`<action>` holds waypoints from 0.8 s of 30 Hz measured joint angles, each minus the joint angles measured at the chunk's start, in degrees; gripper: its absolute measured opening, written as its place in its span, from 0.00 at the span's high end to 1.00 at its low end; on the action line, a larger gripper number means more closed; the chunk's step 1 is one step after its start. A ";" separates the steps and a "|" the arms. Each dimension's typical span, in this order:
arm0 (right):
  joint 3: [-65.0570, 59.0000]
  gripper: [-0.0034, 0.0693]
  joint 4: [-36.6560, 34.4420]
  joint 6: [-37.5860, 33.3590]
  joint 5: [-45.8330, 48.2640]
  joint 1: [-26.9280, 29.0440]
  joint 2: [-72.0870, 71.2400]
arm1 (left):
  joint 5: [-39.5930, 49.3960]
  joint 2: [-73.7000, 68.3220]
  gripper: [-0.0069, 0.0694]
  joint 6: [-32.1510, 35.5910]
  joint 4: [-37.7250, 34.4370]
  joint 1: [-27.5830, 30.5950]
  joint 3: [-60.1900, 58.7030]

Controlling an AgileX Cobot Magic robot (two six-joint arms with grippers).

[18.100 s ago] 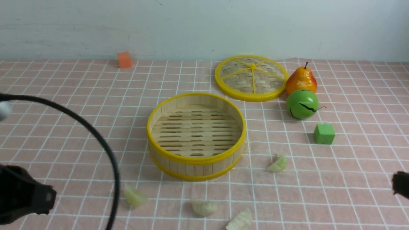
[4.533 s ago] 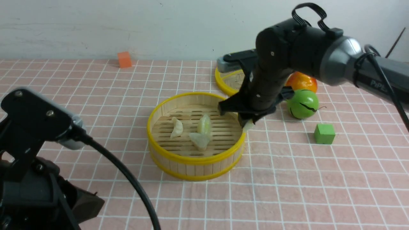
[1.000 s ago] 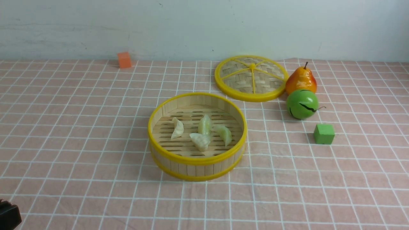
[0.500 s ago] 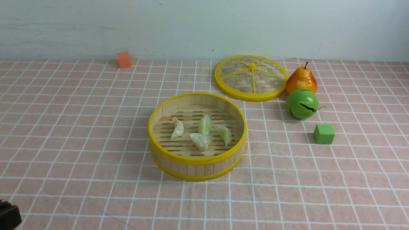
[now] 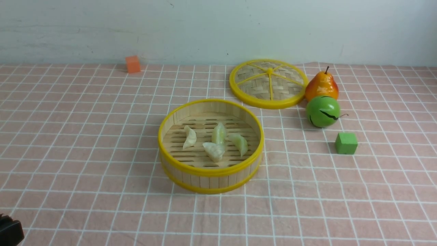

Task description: Put the dumplings into the steamer on the table with the pink tablecloth.

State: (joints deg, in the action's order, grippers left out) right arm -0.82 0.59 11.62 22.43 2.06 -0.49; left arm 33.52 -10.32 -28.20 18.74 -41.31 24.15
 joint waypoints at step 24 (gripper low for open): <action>0.00 0.94 0.00 0.00 0.06 0.00 0.00 | -10.27 3.04 0.90 6.16 -8.19 7.81 -6.38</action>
State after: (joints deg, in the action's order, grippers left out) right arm -0.82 0.59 11.62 22.49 2.06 -0.49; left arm 23.25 -7.28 -22.04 10.56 -33.51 17.77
